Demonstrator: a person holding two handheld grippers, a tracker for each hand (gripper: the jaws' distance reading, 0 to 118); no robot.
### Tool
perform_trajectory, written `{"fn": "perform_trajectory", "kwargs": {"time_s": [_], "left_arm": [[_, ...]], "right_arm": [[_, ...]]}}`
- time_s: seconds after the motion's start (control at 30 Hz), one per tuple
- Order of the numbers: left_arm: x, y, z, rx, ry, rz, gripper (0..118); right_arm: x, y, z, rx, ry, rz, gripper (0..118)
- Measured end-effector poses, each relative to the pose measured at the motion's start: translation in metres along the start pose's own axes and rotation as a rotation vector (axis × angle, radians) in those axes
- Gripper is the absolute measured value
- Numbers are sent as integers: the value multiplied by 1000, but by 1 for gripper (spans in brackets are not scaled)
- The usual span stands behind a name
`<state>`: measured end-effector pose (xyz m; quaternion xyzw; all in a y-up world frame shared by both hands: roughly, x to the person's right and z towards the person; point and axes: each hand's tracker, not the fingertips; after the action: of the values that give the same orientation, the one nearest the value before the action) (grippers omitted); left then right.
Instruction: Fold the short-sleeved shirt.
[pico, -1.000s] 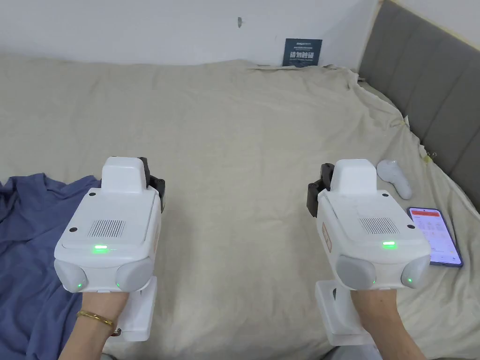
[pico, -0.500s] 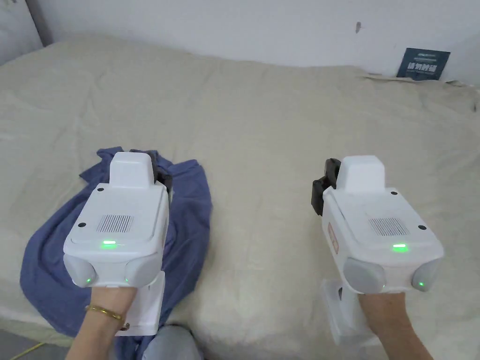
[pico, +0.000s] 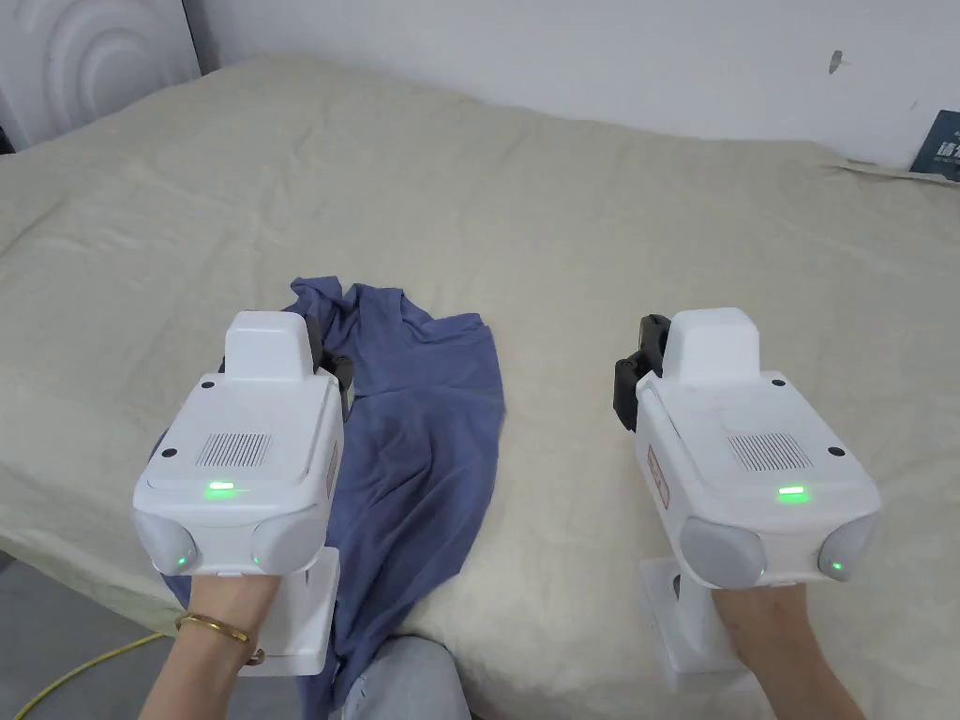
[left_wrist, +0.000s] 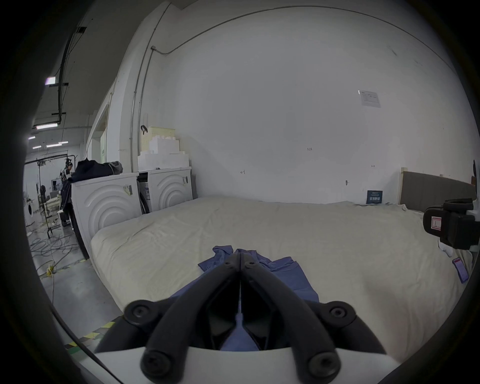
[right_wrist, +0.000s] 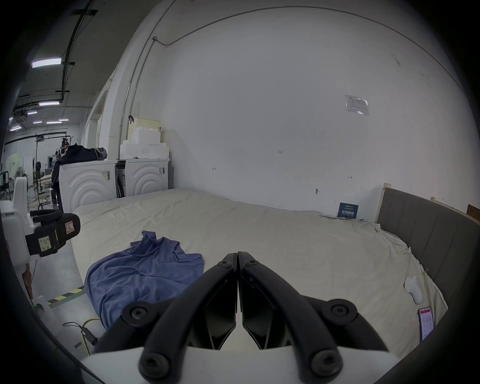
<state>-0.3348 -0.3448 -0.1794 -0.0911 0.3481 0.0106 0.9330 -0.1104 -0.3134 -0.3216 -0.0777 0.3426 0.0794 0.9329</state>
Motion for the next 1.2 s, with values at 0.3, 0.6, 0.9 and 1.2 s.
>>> {"fn": "perform_trajectory", "kwargs": {"time_s": [0.3, 0.6, 0.9, 1.2], "left_arm": [[0, 9, -34, -84, -61, 22, 118], [-1, 28, -126, -315, -138, 40, 118], [13, 24, -263, -788, -244, -27, 118], [43, -11, -339, -1000, -262, -192, 118]], "right_arm": [[6, 3, -5, -7, -11, -12, 0], [5, 7, -24, -12, -15, -14, 0], [13, -2, -62, -48, -24, -11, 0], [27, -22, -100, -117, -41, -19, 0]]}}
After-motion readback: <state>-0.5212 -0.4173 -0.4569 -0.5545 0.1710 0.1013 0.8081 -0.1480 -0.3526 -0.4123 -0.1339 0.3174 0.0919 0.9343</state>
